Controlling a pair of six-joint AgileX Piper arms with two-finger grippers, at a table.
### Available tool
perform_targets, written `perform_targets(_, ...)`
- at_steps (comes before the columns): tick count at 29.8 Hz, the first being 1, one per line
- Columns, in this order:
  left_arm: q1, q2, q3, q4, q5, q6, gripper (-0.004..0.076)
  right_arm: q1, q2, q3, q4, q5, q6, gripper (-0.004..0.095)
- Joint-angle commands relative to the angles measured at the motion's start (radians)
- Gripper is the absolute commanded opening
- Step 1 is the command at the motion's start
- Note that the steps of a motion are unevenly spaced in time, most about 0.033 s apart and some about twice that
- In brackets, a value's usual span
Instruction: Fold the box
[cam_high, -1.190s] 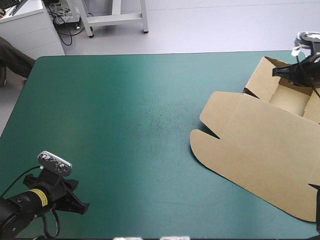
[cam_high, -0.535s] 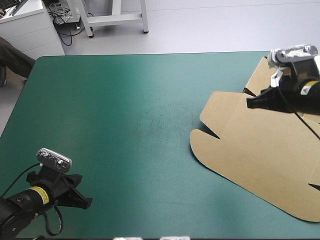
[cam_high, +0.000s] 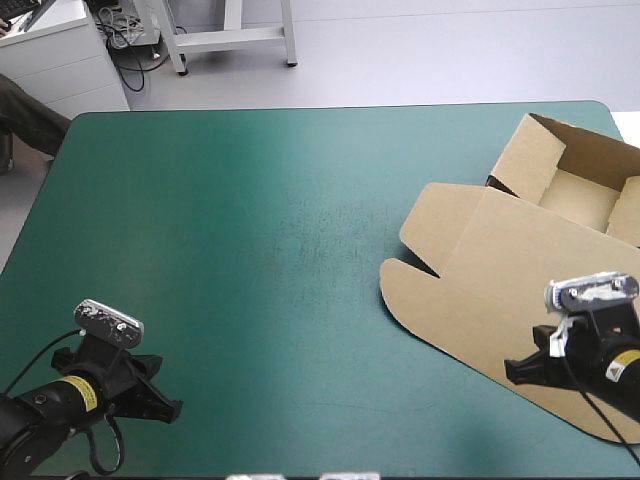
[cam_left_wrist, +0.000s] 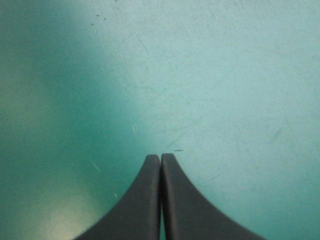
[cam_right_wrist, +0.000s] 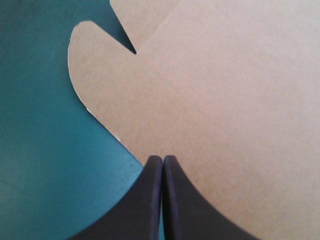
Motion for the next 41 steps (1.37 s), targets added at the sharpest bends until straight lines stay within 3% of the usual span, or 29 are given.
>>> perform_targets(1, -0.002, 0.006, -0.024, -0.001, -0.004, -0.011, -0.0032, 0.002, -0.085, 0.090, 0.001, -0.085, -0.024, -0.0018)
perform_targets(15, -0.002, -0.037, 0.090, -0.015, -0.014, 0.020, -0.0032, 0.002, -0.335, 0.209, 0.005, -0.108, -0.042, -0.0018)
perform_targets(26, -0.002, -0.082, 0.146, -0.014, -0.064, 0.025, -0.0032, 0.002, -0.347, 0.209, 0.005, -0.092, -0.039, -0.0018)
perform_targets(41, -0.002, -0.082, 0.146, -0.014, -0.060, 0.030, -0.0032, 0.002, -0.347, 0.209, 0.024, 0.034, -0.035, -0.0018)
